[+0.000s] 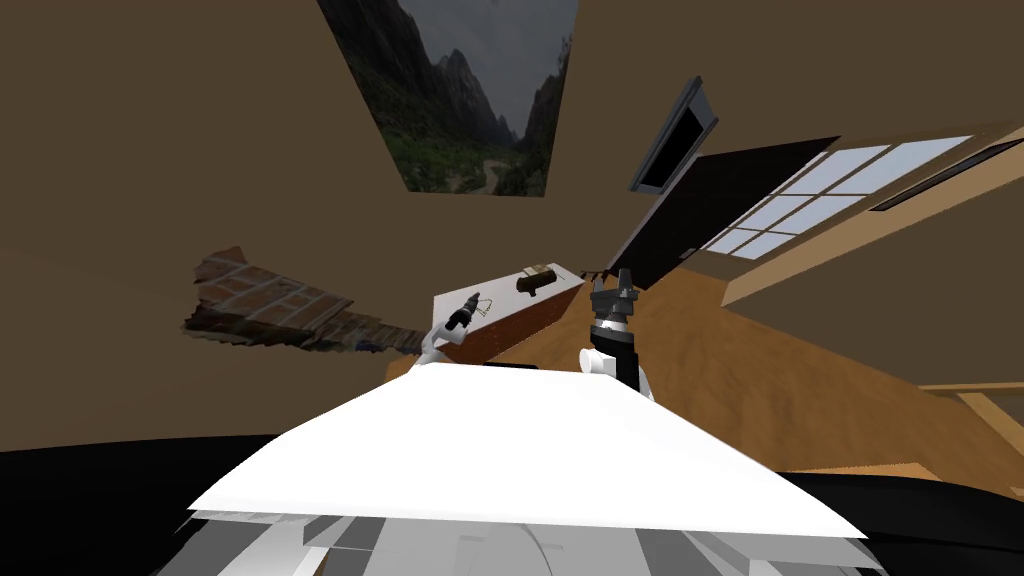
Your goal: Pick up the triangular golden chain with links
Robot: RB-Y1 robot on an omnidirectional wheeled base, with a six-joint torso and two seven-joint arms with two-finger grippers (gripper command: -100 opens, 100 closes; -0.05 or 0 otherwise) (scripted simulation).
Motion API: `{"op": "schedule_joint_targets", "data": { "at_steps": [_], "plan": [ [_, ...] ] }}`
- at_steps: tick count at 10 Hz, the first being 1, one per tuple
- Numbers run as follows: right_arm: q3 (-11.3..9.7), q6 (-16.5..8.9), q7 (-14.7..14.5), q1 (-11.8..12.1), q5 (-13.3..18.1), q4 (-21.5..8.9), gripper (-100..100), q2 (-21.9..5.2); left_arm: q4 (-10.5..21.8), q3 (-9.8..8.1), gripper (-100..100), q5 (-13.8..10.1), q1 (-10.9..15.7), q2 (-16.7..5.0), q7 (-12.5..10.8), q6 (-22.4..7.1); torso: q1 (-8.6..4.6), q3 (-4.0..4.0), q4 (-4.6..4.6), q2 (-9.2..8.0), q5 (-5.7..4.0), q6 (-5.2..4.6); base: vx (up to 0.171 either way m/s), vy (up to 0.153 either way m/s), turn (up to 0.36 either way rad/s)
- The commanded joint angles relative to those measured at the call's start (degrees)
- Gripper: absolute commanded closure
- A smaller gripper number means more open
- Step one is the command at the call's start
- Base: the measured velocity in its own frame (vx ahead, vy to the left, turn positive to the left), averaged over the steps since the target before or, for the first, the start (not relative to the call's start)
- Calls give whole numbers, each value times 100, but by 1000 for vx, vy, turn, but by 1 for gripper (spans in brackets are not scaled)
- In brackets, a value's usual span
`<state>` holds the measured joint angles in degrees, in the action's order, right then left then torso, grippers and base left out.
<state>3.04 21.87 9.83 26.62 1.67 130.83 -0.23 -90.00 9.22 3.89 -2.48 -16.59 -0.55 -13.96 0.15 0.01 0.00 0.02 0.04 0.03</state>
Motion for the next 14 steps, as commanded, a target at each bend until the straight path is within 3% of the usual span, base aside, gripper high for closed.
{"op": "schedule_joint_targets", "data": {
  "at_steps": [1, 9, 11, 12, 13, 14],
  "plan": [
    [0, 0, 0, 0, 0, 0, 0, 0, 179, 49, -100, 18, 101, -17, -62, -286, 0, 0, 0, 0, 0, 0, -8, 42, -90],
    [0, 0, 0, 1, 0, 0, 0, 0, 1120, 267, -100, -11, 513, -169, -414, -1311, -7, 6, 2, 10, -1, 2, 4, 40, -86],
    [0, 0, 0, 1, 0, 0, 0, 0, 1162, 270, -100, -20, 538, -168, -413, -1293, -16, 9, 3, 16, -3, 1, 24, 0, -45],
    [0, 0, 0, 1, 0, 0, 0, 0, 1163, 273, 0, -21, 539, -167, -421, -1321, -17, 7, 2, 11, -4, 3, 0, 0, 0],
    [0, 0, 0, 1, 0, 0, 0, 0, 1329, 210, -100, -77, 602, -221, -427, -1240, -17, 4, 1, 7, -4, 2, -15, -7, -105],
    [0, 0, 0, 0, 0, 0, 0, 0, 1494, 148, -100, -134, 666, -275, -434, -1161, -19, 1, 0, 1, -4, 0, -34, -24, -189]
  ]
}}
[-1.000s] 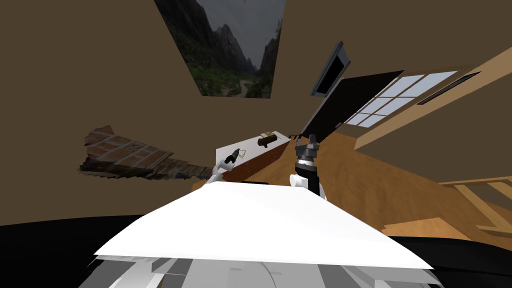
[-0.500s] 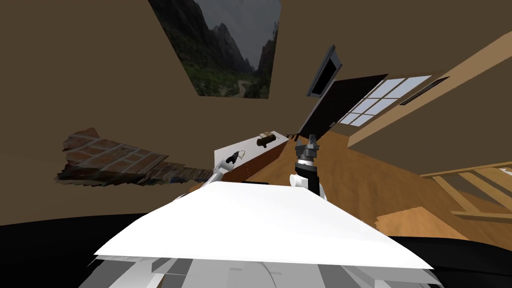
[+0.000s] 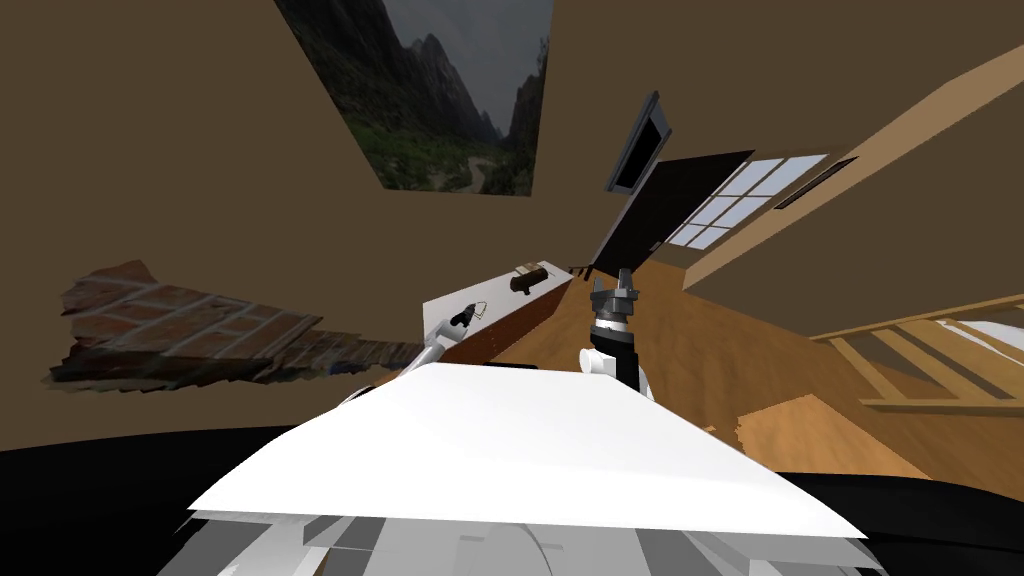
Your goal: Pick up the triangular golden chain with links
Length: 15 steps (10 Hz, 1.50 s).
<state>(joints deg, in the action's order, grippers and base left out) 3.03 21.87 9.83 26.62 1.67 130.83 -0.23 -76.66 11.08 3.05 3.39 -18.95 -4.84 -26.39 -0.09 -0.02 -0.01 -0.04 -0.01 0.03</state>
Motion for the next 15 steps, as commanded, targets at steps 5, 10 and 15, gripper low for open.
{"op": "schedule_joint_targets", "data": {
  "at_steps": [5, 10, 15],
  "plan": [
    [0, 0, 0, 0, 0, 0, 0, 0, 821, -289, -100, -276, 332, -254, -32, 397, -1, -4, -2, -6, -1, 1, -41, -22, -128],
    [0, 0, 0, 0, 0, 0, 0, 0, 1477, -495, -100, -462, 642, -420, -53, 659, -2, -5, -2, -8, -1, 1, -42, -26, -134],
    [1, 0, 0, 1, 0, 0, 0, 0, 1500, -500, 100, -465, 657, -424, -50, 678, 11, 4, 2, 8, 3, 7, 0, 0, -2]
  ]
}}
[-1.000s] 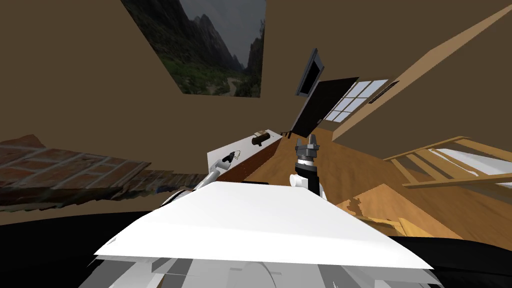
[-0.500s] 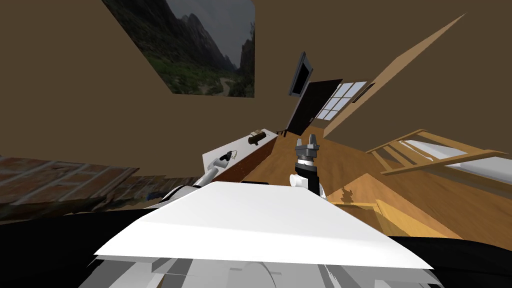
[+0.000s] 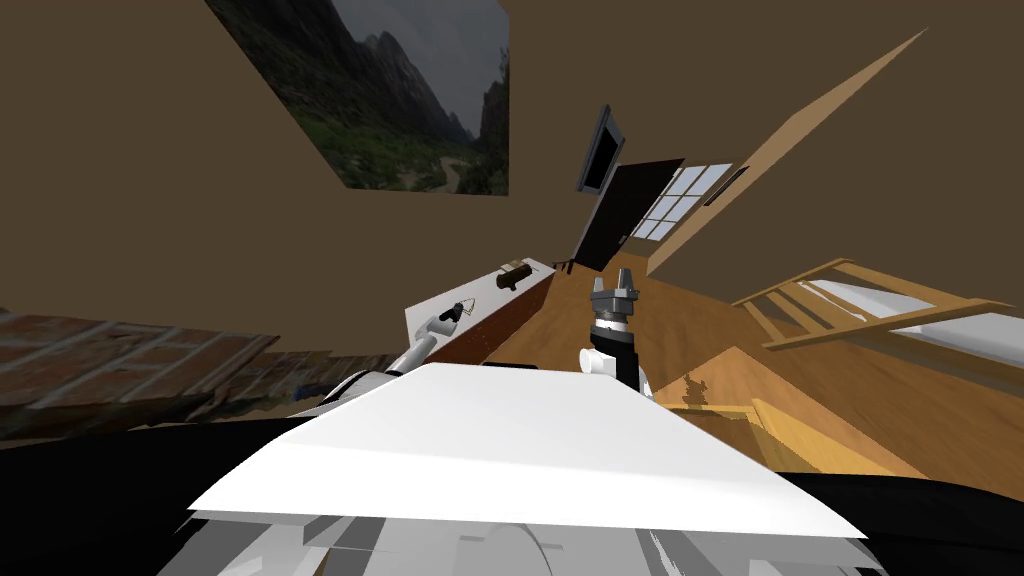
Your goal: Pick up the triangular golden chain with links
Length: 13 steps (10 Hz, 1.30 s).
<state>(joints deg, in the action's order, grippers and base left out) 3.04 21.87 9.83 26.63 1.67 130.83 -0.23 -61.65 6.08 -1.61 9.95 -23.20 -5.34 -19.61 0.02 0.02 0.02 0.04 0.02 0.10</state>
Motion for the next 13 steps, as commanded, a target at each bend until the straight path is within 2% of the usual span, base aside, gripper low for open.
{"op": "schedule_joint_targets", "data": {
  "at_steps": [1, 2, 11, 12, 13],
  "plan": [
    [0, 0, 0, 0, 0, 0, 0, 0, 0, 0, 0, 0, 0, 0, 0, 0, 0, 0, 0, 0, 0, 0, 0, 0, 0],
    [0, 0, 0, 0, 0, 0, 0, 0, -183, 24, 100, 20, -135, 8, -2, -46, 0, 0, 0, 0, 0, 0, 18, 8, 105],
    [1, 0, 0, 1, 0, 0, 0, 0, -1672, 587, 100, 529, -705, 493, 59, -753, 13, 9, 3, 16, 2, 1, 47, 29, 163],
    [0, 0, 0, 1, 0, 0, 0, 0, -1587, 548, 100, 484, -680, 449, 54, -706, 11, 9, 2, 17, 1, 1, 22, 7, 24],
    [0, 0, 0, 0, 0, 0, 0, 0, -1597, 556, 0, 486, -681, 450, 56, -714, 6, 6, 2, 10, 1, -2, 0, 0, 0]
  ]
}}
